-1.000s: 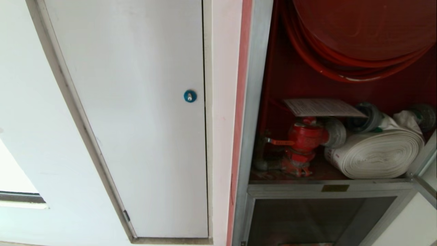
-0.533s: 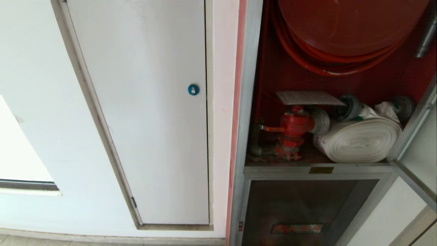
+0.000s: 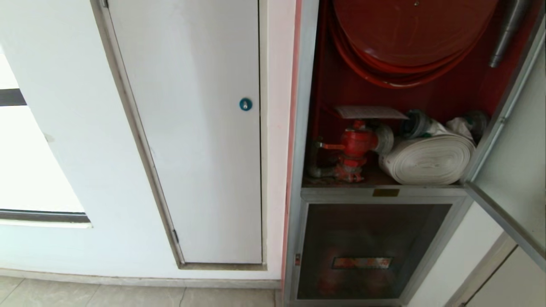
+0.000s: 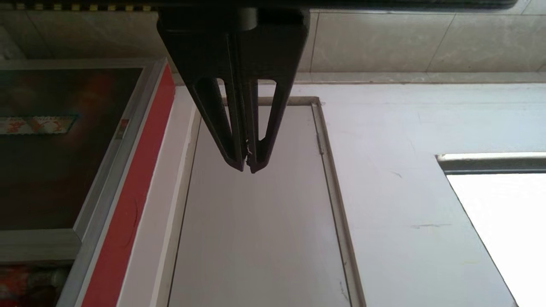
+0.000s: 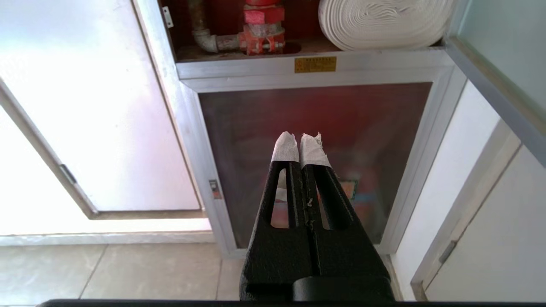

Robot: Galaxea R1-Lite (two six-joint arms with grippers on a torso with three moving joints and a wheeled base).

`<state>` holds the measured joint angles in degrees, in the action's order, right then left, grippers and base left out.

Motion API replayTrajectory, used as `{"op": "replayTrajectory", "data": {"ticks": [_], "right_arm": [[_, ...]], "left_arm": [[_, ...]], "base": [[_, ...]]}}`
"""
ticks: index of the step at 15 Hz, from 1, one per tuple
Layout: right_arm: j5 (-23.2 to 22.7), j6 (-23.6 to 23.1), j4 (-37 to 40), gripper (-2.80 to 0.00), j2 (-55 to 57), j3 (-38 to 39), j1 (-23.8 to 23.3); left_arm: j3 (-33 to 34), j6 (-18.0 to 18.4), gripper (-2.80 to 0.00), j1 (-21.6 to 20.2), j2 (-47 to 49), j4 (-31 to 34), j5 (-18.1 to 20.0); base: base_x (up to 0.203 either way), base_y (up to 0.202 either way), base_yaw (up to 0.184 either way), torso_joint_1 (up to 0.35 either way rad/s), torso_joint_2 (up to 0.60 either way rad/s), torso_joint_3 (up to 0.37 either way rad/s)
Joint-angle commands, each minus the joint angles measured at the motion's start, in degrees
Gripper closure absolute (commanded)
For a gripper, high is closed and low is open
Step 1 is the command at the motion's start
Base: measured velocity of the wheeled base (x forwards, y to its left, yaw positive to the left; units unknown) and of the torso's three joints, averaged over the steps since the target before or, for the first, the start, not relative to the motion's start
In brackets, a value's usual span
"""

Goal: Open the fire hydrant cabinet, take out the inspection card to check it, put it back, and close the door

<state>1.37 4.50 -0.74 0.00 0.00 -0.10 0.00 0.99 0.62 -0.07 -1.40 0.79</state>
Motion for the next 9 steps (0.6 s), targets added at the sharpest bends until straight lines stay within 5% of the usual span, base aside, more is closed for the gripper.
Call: {"op": "replayTrajectory", "data": {"ticks": [1,9], "right_arm": [[0.0,0.1,0.0,0.00,0.0,0.2,0.0],[0.0,0.1,0.0,0.00,0.0,0.2,0.0]], "left_arm": [[0.8,0.0,0.00,0.0,0.1,0.0,-0.1],[0.8,0.0,0.00,0.0,0.1,0.0,-0.1]], "base": [[-0.193,0.000,0.001,0.006,0.00,0.007],[-0.198,0.000,0.000,0.003,0.00,0.003]]}}
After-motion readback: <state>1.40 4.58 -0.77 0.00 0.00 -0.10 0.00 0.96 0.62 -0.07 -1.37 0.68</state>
